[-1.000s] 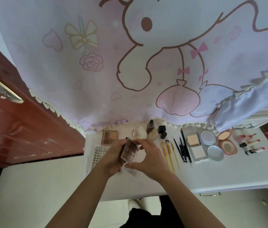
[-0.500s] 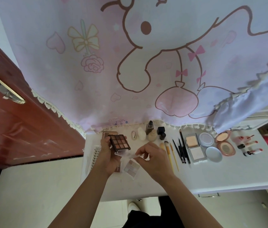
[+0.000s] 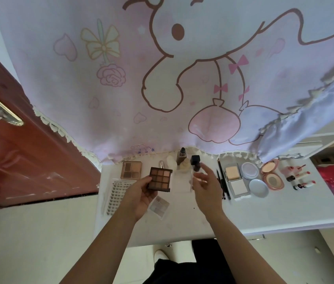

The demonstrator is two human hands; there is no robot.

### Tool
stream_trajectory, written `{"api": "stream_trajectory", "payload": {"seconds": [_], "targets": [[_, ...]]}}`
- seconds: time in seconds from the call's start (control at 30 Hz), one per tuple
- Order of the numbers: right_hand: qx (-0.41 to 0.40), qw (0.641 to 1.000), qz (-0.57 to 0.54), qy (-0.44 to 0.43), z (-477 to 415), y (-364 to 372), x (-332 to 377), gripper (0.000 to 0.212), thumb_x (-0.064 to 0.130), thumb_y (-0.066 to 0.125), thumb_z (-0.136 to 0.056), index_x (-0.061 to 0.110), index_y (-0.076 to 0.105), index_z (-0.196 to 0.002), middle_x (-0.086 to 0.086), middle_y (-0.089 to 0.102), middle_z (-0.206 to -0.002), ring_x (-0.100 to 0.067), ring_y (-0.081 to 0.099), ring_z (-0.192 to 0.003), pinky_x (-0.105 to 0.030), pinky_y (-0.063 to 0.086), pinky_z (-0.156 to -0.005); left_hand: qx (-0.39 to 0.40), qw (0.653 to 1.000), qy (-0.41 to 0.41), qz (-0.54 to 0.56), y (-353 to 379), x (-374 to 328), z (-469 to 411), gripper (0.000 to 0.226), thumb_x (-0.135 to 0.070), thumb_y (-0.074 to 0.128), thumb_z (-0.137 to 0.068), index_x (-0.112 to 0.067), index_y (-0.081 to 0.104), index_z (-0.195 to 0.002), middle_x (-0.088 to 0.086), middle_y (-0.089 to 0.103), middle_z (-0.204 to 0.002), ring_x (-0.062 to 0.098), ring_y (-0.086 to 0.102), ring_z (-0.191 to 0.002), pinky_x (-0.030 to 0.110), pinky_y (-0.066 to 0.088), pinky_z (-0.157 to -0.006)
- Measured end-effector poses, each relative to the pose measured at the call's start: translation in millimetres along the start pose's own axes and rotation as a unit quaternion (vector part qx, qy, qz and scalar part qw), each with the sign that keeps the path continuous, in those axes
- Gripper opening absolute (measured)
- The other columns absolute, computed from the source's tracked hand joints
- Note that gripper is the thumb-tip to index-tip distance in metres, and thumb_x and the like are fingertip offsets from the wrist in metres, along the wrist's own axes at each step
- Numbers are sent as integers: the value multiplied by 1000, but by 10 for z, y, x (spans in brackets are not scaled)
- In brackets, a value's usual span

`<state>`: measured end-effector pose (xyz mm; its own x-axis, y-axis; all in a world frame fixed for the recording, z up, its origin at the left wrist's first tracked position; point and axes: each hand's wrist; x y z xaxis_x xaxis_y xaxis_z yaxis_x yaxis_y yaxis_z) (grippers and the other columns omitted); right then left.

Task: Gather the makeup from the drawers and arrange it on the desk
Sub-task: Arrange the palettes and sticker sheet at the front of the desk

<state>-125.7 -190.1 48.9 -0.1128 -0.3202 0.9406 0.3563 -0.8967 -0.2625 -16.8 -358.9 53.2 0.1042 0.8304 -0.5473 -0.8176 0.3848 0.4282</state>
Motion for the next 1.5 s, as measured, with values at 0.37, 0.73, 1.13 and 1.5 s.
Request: {"api": "stream_trajectory", "payload": {"seconds": [0.37,0.73,1.13,1.5], "targets": [[54,986,-54,147,168,-265,-266,15,27,55,-101,19,67,-107,-6,72,-96,-10,67,-71,-24,49,-62,91,991,-49,-88,-33,574,-61,32,3,54,-94,-17,62,-118,18,71,-107,30,68,-91,45,56,-86],[133,967,-9,215,-80,-488,-620,34,23,61,-98,19,57,-132,-1,67,-114,-14,65,-102,-26,55,-82,-24,991,-58,-115,35,1226,-209,19,2,56,-96,0,64,-112,14,68,-91,20,63,-76,25,57,-60],[239,930,80,268,-157,-612,-1042,42,2,47,-99,11,52,-140,-8,57,-137,-23,56,-119,-37,51,-99,-216,919,30,-329,281,1654,-600,19,-16,63,-92,-12,74,-108,1,72,-84,18,65,-67,29,55,-65],[282,924,125,224,-282,-629,-1131,37,9,51,-97,18,57,-132,-1,61,-129,-15,56,-112,-38,48,-104,-212,826,87,-515,396,1594,-419,27,-19,52,-97,-14,71,-115,1,70,-116,23,61,-111,34,47,-97]]}}
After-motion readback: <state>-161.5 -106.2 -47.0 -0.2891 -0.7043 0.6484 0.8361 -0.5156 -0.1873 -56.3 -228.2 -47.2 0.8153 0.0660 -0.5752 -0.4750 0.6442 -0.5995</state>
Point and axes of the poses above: each hand's wrist, its own z-axis away from the middle knuckle, its own y-axis out of the palm, x = y × z
